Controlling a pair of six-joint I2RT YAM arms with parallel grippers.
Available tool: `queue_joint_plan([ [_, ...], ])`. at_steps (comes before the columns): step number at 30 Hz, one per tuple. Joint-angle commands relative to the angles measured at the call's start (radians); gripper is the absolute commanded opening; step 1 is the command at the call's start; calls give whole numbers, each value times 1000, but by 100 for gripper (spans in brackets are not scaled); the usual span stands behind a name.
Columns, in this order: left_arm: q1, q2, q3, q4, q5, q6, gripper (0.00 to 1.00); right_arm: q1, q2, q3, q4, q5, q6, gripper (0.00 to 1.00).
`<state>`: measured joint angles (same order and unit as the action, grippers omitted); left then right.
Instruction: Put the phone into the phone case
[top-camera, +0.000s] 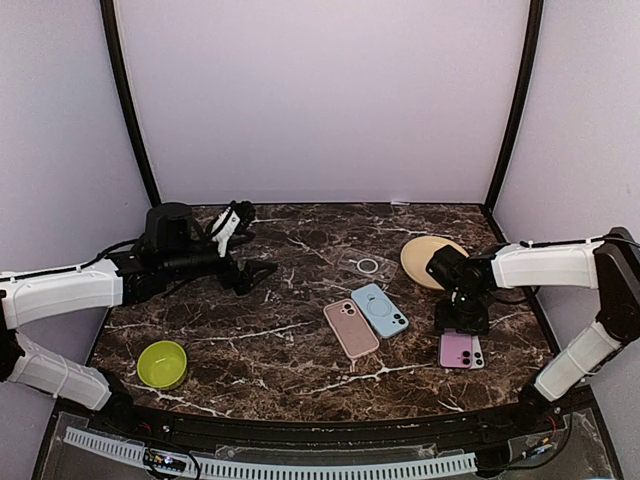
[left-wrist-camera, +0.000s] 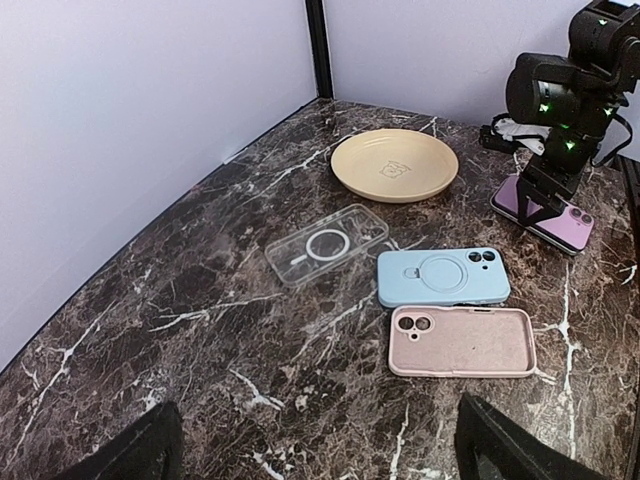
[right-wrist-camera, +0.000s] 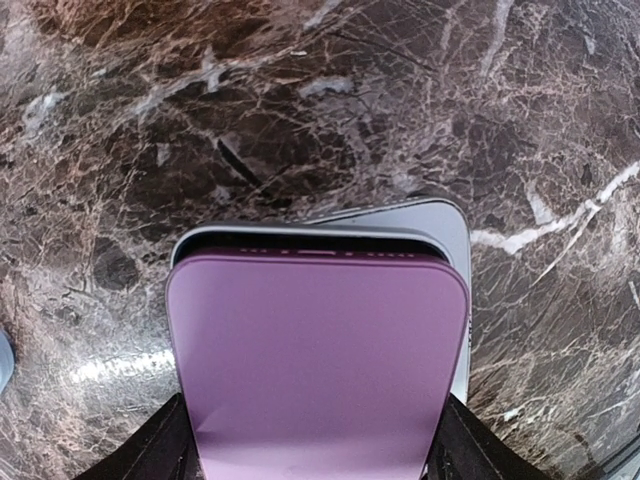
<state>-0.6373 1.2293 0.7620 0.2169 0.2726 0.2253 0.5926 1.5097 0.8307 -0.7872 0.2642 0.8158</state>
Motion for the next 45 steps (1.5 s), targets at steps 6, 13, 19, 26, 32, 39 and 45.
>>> queue_joint_plan([
  [6, -7, -24, -14, 36, 17, 4, 96, -9, 9, -1, -29, 39, -34, 51],
  [13, -7, -25, -13, 36, 19, 2, 96, 21, -23, 47, -33, 37, -61, 44],
  [19, -8, -25, -15, 41, 29, -7, 96, 59, -55, 89, -15, 44, -84, 42],
  [26, -8, -29, -17, 51, 74, -26, 96, 108, -76, 143, 84, 17, -131, 37],
  [32, -10, -15, -19, 100, 171, -109, 93, 199, -49, 302, 284, 6, -211, 34],
  [39, -27, 14, 25, 229, 229, -374, 72, 342, 77, 594, 550, 60, -352, 29],
  [45, -81, -5, 3, 444, 139, -472, 70, 461, 139, 730, 727, 162, -431, 29],
])
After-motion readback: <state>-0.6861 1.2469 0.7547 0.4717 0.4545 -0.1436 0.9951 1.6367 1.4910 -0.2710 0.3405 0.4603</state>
